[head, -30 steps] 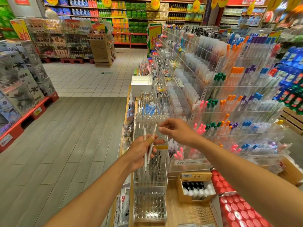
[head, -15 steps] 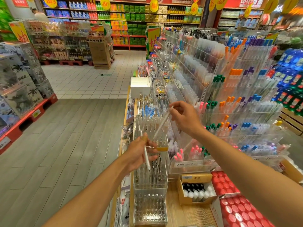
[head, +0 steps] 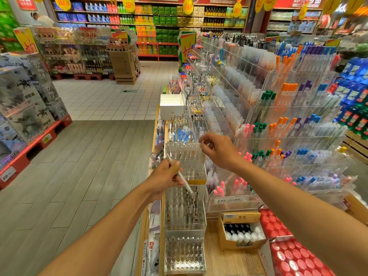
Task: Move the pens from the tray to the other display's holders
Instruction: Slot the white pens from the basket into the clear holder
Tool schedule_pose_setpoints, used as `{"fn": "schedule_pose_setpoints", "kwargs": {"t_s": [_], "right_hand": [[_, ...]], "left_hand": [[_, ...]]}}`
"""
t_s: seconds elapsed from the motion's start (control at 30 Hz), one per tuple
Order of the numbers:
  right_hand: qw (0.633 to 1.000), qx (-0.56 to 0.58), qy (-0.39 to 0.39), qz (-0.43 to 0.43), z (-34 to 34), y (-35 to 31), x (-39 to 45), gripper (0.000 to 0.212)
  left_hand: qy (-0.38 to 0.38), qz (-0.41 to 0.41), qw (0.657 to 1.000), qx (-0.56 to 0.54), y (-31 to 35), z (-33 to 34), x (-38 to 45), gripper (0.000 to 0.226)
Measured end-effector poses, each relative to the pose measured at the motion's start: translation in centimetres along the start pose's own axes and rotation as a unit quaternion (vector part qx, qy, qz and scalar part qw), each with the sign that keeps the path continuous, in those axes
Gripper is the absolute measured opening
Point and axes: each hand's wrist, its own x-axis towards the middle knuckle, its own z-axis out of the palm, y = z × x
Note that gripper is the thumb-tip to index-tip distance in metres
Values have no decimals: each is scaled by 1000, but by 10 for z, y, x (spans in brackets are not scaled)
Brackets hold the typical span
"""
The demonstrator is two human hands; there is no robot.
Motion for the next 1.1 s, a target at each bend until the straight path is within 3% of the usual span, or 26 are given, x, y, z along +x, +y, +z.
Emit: {"fn": "schedule_pose_setpoints", "kwargs": {"t_s": [0.1, 0.27, 0.6, 1.1], "right_hand": [[1000, -14, -26, -2, 2, 2, 1, 14], [998, -39, -49, -24, 6, 8, 1, 13], [997, -49, -54, -17, 10, 14, -1, 19], [999, 19, -46, 3, 13, 19, -4, 19]], "left_hand": [[26, 27, 999, 4, 7, 0, 6, 7], [126, 117, 977, 123, 15, 11, 18, 12], [178, 198, 931, 250, 19, 26, 28, 5], [145, 139, 912, 357, 12, 34, 44, 7]]}}
